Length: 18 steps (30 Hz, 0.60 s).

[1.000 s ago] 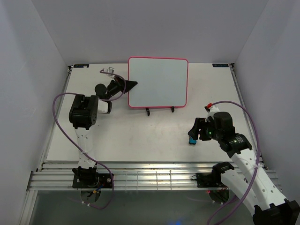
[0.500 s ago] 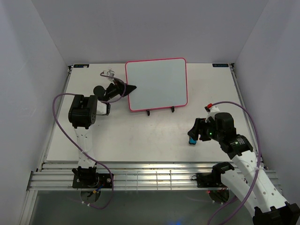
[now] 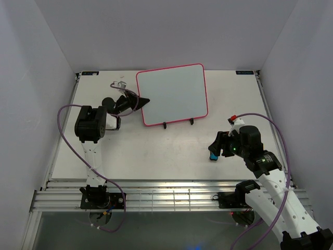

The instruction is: Erase the whiteboard

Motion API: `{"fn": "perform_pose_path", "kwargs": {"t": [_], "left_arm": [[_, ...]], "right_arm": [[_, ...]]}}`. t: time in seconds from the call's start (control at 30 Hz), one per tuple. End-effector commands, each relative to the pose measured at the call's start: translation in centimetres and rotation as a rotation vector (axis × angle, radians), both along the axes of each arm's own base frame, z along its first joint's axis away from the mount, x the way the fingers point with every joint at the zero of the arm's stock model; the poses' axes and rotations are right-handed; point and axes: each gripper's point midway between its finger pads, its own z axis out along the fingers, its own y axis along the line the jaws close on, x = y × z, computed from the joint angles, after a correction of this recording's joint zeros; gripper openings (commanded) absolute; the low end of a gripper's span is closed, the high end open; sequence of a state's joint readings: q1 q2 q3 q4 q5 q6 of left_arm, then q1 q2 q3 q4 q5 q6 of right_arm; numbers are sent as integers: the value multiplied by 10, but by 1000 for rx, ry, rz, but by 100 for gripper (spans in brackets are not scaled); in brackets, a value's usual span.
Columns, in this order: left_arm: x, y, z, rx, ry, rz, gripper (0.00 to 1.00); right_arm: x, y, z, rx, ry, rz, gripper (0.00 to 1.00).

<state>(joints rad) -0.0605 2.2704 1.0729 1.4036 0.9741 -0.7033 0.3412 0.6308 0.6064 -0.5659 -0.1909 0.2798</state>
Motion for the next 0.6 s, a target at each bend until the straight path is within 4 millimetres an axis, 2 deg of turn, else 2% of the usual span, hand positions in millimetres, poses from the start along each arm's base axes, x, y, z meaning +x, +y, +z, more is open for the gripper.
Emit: {"fn": "perform_pose_path", "kwargs": {"t": [0.0, 0.13, 0.17, 0.2, 0.47, 0.57], "left_arm": [[-7, 13, 6, 145, -449, 27, 33], [-5, 16, 15, 133, -445, 70, 49], [-5, 17, 16, 132, -447, 78, 59], [-5, 17, 19, 134, -457, 81, 98], [-6, 21, 25, 130, -455, 120, 98], [-4, 30, 39, 113, -451, 185, 98]], "right_arm": [[8, 5, 24, 32, -89, 23, 67], [8, 6, 23, 33, -91, 24, 68], [8, 6, 24, 36, -94, 27, 68], [7, 6, 24, 37, -92, 29, 68], [8, 7, 22, 37, -93, 37, 68], [9, 7, 23, 34, -96, 32, 70]]}}
